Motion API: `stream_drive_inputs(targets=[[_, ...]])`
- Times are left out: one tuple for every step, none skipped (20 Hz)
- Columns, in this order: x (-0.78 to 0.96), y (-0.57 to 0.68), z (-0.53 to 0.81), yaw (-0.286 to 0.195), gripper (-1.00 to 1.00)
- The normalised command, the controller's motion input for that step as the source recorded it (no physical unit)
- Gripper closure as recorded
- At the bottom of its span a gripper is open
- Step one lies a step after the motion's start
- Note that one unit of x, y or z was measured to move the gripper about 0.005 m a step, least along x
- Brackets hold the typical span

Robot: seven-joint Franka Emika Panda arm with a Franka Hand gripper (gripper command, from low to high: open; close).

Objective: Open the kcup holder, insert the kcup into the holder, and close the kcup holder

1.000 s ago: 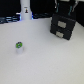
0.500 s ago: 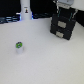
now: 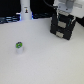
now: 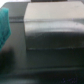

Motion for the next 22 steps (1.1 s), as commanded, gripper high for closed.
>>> stream_drive_inputs(targets=[[-0.37, -0.01, -0.37, -0.006, -1.00], [-0.37, -0.01, -0.34, -0.007, -1.00], [-0.35, 0.00, -0.33, -0.007, -1.00], [-0.33, 0.00, -0.30, -0.004, -1.00], [-0.30, 0.01, -0.19, -0.008, 1.00], [-0.24, -0.01, -0.07, 0.014, 1.00], [0.00, 0.00, -0.01, 0.001, 1.00], [-0.01, -0.01, 0.00, -0.003, 1.00], [0.03, -0.01, -0.01, 0.000, 1.00], [0.03, -0.01, -0.02, 0.000, 1.00], [0.02, 0.00, -0.02, 0.000, 1.00], [0.02, -0.01, -0.01, 0.000, 1.00], [0.02, -0.01, -0.01, 0.000, 1.00], [0.02, -0.01, -0.01, 0.000, 1.00], [0.03, -0.01, -0.01, 0.000, 1.00], [0.02, -0.01, -0.01, 0.000, 1.00], [0.04, -0.01, -0.02, -0.002, 1.00], [0.04, -0.01, -0.01, 0.000, 1.00], [0.03, 0.00, -0.02, 0.000, 1.00], [0.03, -0.01, -0.02, 0.001, 1.00], [0.02, -0.01, -0.01, 0.002, 1.00], [0.02, -0.01, -0.01, 0.000, 1.00]])
